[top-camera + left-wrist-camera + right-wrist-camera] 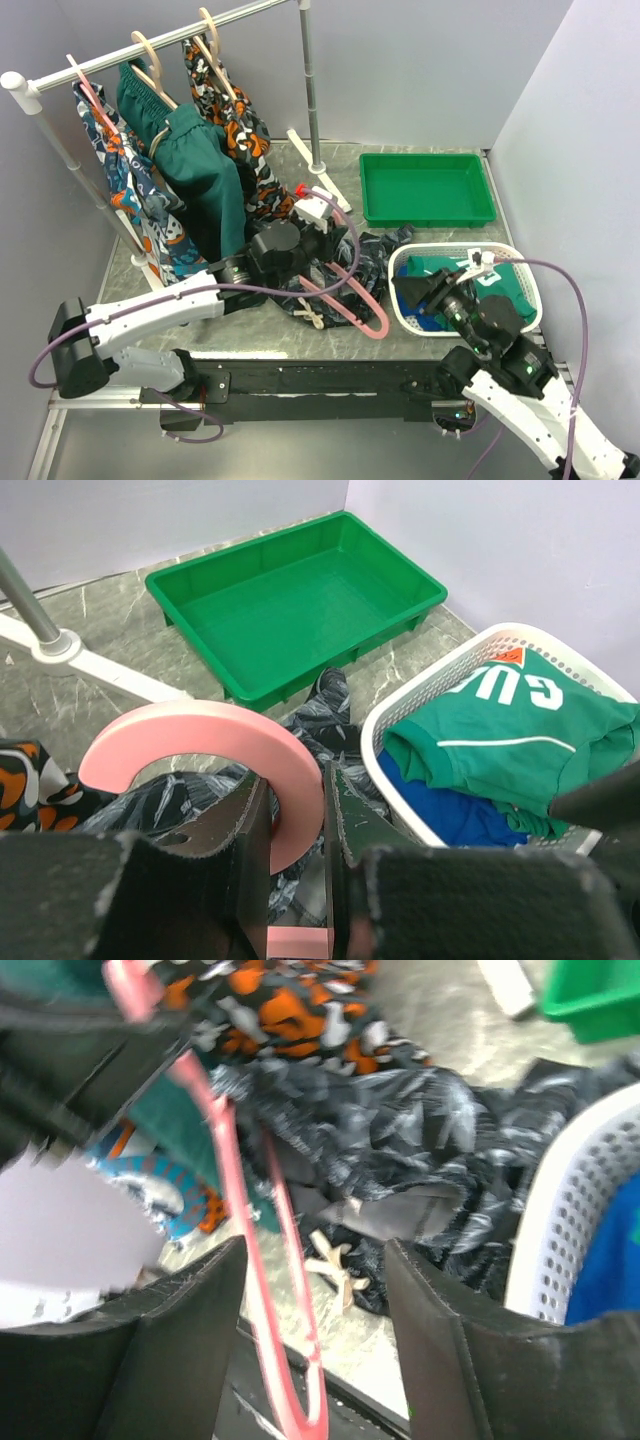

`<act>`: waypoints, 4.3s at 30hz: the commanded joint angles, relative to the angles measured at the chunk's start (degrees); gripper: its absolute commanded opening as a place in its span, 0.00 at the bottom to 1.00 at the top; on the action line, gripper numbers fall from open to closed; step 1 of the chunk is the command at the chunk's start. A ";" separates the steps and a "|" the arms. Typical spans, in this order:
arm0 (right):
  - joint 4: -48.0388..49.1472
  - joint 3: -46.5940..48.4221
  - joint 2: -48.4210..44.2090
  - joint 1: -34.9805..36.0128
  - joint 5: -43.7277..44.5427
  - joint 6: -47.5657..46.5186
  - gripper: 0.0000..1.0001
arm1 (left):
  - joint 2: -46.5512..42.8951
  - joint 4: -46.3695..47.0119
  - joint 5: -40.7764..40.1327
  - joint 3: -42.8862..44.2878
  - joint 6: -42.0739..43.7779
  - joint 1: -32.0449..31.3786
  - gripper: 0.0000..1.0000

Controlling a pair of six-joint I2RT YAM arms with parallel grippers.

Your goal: Place the shorts on the hanger

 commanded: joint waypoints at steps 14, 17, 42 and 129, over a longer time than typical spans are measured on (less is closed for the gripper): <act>1.75 10.30 37.82 -0.87 3.15 -0.91 0.45 | -10.28 5.95 -0.91 -5.31 -0.45 -0.14 0.01; 3.78 11.09 42.21 -0.96 2.10 -1.62 0.44 | -10.90 6.13 -0.83 -5.58 -0.54 -0.14 0.01; 11.60 8.63 57.78 -1.04 3.93 -1.45 0.32 | -10.72 5.17 -0.74 -4.17 -0.54 -0.14 0.01; -34.71 31.65 34.48 -0.52 9.65 9.81 0.00 | 1.41 35.57 -29.92 -11.47 3.06 0.56 0.01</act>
